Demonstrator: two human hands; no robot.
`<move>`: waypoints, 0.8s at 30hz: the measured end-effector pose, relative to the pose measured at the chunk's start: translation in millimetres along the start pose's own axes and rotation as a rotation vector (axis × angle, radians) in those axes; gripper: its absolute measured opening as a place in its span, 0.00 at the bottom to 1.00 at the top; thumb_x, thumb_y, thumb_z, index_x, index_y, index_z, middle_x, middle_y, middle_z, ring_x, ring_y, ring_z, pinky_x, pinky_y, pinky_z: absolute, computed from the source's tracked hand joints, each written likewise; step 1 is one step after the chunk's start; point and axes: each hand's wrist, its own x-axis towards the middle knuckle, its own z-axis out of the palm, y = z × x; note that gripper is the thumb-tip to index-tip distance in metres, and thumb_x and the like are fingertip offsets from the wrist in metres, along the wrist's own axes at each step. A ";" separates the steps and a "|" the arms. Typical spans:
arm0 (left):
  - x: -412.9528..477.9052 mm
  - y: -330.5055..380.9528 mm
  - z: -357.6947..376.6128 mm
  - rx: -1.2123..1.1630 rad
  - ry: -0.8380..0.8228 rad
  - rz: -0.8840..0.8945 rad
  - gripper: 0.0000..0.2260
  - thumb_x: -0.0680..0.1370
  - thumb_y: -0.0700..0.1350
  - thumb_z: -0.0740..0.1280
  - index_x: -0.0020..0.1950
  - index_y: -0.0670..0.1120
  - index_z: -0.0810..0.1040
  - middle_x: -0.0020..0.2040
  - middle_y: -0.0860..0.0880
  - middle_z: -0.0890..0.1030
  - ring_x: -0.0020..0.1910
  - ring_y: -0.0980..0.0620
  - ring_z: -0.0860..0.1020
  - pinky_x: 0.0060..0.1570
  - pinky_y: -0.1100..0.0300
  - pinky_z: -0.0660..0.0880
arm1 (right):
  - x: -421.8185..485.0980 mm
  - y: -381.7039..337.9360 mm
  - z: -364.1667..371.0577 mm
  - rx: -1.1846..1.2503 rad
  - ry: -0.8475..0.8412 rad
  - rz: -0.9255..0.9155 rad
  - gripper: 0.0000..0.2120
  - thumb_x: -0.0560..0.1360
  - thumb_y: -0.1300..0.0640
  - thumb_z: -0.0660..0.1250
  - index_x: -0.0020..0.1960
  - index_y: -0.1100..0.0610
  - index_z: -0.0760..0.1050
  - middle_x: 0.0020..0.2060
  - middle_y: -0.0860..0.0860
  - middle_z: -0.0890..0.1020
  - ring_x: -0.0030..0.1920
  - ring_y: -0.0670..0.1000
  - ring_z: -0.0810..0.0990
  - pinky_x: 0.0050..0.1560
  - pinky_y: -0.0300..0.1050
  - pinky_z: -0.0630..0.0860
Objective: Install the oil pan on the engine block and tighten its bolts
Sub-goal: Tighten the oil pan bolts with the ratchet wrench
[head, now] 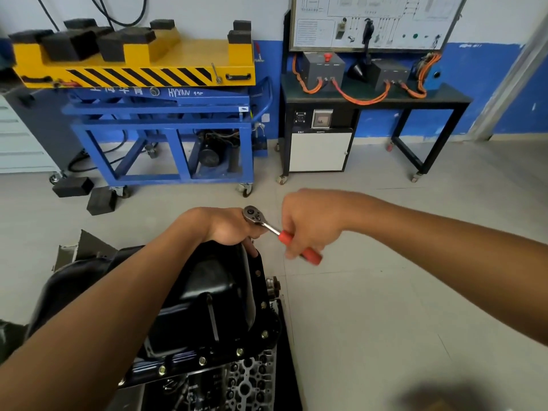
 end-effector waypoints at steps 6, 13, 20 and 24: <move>5.0 -3.2 -2.2 0.031 -0.023 -0.042 0.14 0.84 0.60 0.56 0.54 0.52 0.74 0.49 0.57 0.87 0.57 0.57 0.76 0.66 0.55 0.62 | 34.1 13.3 -19.7 -0.288 0.531 -0.017 0.08 0.74 0.66 0.66 0.49 0.58 0.80 0.41 0.54 0.77 0.39 0.56 0.75 0.40 0.52 0.77; 4.9 -2.1 -1.0 0.043 -0.022 -0.021 0.20 0.84 0.59 0.56 0.54 0.42 0.72 0.50 0.54 0.87 0.52 0.57 0.76 0.59 0.55 0.63 | 64.9 15.4 -21.3 -0.179 0.667 -0.132 0.08 0.74 0.65 0.65 0.46 0.54 0.78 0.45 0.49 0.79 0.47 0.53 0.78 0.41 0.49 0.75; 5.7 -4.6 2.7 -0.018 0.031 0.020 0.15 0.84 0.59 0.58 0.46 0.49 0.71 0.44 0.53 0.87 0.58 0.52 0.80 0.60 0.54 0.67 | 24.1 22.7 -16.2 -0.224 0.568 0.004 0.22 0.72 0.41 0.72 0.32 0.53 0.67 0.30 0.50 0.70 0.29 0.50 0.69 0.28 0.45 0.66; 2.6 -2.0 2.8 -0.003 0.022 0.034 0.18 0.84 0.58 0.58 0.59 0.43 0.74 0.47 0.52 0.87 0.55 0.56 0.81 0.51 0.61 0.68 | 5.8 4.4 -10.0 -0.377 0.494 0.038 0.24 0.75 0.38 0.68 0.33 0.52 0.62 0.32 0.49 0.68 0.30 0.49 0.67 0.28 0.44 0.61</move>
